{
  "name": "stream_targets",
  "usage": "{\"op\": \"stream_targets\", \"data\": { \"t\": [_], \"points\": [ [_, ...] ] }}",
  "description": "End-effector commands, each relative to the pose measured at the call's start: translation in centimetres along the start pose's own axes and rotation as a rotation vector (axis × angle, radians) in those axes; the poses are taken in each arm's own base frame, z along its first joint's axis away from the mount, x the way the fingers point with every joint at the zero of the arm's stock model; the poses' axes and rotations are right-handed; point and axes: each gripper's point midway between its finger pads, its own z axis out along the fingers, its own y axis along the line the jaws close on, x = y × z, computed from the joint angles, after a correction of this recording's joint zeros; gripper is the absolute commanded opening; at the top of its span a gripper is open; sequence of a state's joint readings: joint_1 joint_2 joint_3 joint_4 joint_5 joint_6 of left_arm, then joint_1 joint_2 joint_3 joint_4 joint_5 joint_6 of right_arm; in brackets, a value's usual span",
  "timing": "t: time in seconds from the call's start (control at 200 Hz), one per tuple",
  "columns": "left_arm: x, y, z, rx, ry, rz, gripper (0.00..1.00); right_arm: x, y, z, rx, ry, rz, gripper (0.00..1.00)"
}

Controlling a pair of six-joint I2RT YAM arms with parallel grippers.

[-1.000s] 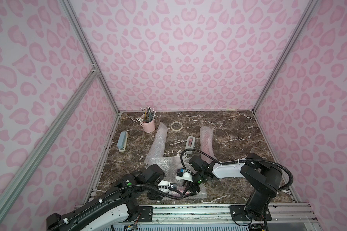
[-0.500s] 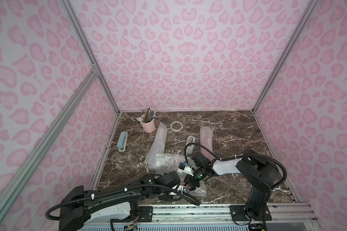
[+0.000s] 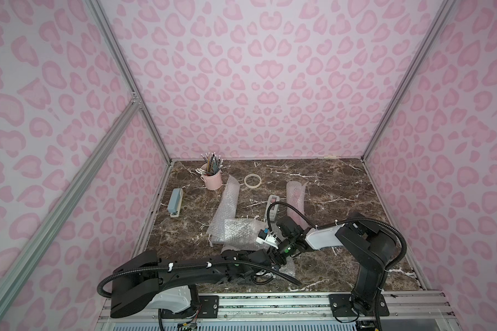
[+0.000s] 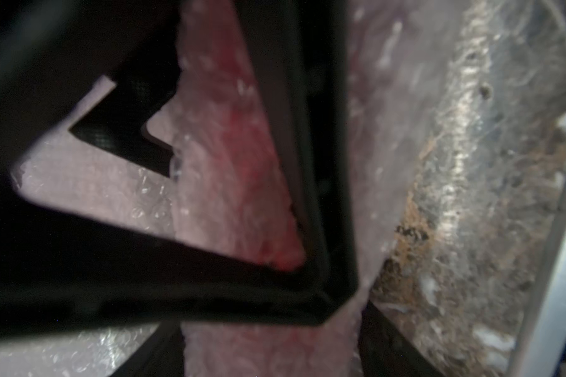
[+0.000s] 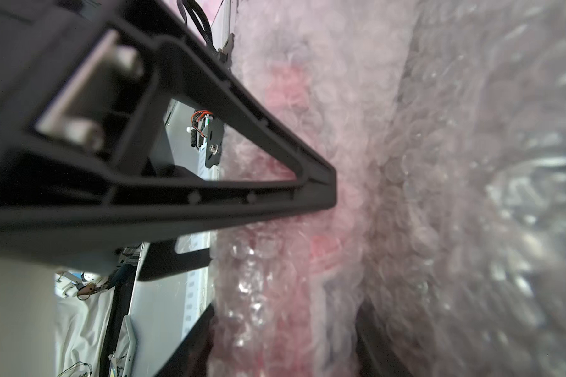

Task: Wrap wine bottles in bubble wrap
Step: Wrap the wine bottle in bubble wrap.

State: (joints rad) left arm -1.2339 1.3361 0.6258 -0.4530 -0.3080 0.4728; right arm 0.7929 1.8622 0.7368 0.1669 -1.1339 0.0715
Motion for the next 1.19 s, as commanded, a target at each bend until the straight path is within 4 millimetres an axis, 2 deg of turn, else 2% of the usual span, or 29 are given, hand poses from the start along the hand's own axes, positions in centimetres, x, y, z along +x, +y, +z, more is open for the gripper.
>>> {"op": "stream_targets", "data": {
  "t": [0.0, 0.15, 0.28, 0.315, 0.36, 0.43, 0.73, 0.945, 1.04, 1.115, 1.19],
  "points": [
    [-0.4, 0.1, 0.4, -0.004, -0.002, -0.023, 0.68, 0.4, -0.9, 0.2, 0.034, -0.001, -0.004, 0.52],
    [0.0, -0.3, 0.5, 0.022, 0.029, -0.012, 0.58, 0.3, -0.9, 0.1, 0.046, -0.003, -0.02, 0.64],
    [0.1, -0.4, 0.2, 0.047, 0.024, -0.019, 0.55, 0.0, -0.5, -0.3, 0.063, -0.007, -0.045, 0.77],
    [0.2, -0.3, 0.2, 0.059, 0.022, -0.035, 0.54, -0.2, -0.4, -0.4, 0.07, -0.009, -0.053, 0.92],
    [0.4, -0.3, 0.2, 0.08, 0.018, -0.06, 0.52, -0.4, -0.3, -0.7, 0.085, -0.009, -0.063, 0.98],
    [0.4, -0.3, 0.1, 0.105, 0.011, -0.089, 0.49, -0.5, -0.1, -1.1, 0.113, -0.007, -0.075, 0.98],
    [1.3, -1.0, 0.7, 0.18, 0.047, -0.128, 0.51, -1.1, 0.6, -3.3, 0.19, -0.03, -0.086, 0.98],
    [1.3, -1.1, 0.4, 0.213, 0.034, -0.142, 0.51, -1.3, 0.5, -6.3, 0.276, -0.072, -0.092, 0.98],
    [1.2, -1.0, 0.5, 0.218, 0.035, -0.141, 0.51, -1.4, -0.5, -7.6, 0.368, -0.071, -0.103, 0.98],
    [0.8, -1.1, 0.2, 0.24, 0.003, -0.155, 0.51, -1.7, -1.3, -9.4, 0.462, -0.095, -0.131, 0.98],
    [0.6, -1.4, -0.2, 0.289, -0.015, -0.169, 0.51, -2.6, -1.1, -11.5, 0.554, -0.166, -0.194, 0.98]
  ]
}}
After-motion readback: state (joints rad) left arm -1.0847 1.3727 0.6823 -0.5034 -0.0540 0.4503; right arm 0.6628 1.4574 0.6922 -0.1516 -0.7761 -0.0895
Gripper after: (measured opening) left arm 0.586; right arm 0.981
